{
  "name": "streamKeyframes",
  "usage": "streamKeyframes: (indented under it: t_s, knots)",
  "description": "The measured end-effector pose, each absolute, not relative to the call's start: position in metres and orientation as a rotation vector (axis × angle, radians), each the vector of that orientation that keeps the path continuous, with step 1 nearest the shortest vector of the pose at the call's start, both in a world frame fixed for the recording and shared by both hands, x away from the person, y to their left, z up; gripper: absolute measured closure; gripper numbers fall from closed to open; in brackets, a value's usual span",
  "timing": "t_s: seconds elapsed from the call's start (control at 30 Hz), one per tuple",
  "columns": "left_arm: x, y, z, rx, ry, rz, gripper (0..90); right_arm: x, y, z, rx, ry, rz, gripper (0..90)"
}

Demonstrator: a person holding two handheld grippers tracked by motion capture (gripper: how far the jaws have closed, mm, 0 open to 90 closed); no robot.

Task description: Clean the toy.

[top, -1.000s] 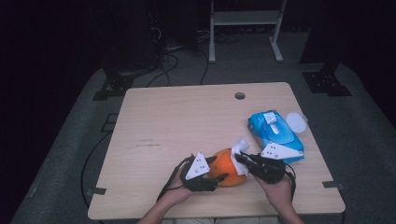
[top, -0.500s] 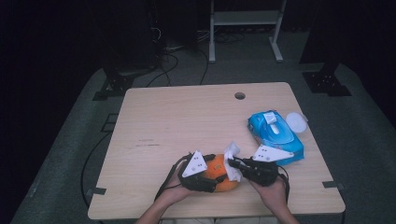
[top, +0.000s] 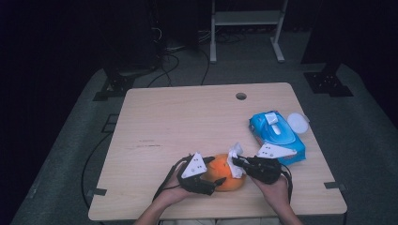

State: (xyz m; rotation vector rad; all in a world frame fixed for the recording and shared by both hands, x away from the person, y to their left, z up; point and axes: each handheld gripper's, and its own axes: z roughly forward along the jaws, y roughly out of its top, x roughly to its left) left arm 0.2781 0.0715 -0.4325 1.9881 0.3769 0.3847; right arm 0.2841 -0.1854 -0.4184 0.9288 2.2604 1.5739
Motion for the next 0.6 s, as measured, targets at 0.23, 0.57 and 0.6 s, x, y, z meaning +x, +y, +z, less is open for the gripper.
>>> streamKeyframes:
  t_s: [0.23,0.57,0.6]
  knots:
    - [0.274,0.073,-0.428,1.991,0.374,0.559,40.8,0.268,-0.164,-0.405,0.783,2.293,1.628,85.0]
    - [0.28,0.078,-0.427,1.97,0.383,0.433,27.7,0.283,-0.179,-0.422,0.912,2.277,1.571,85.1]
    - [0.281,0.081,-0.426,1.933,0.397,0.396,26.4,0.281,-0.176,-0.422,0.901,2.294,1.555,85.1]
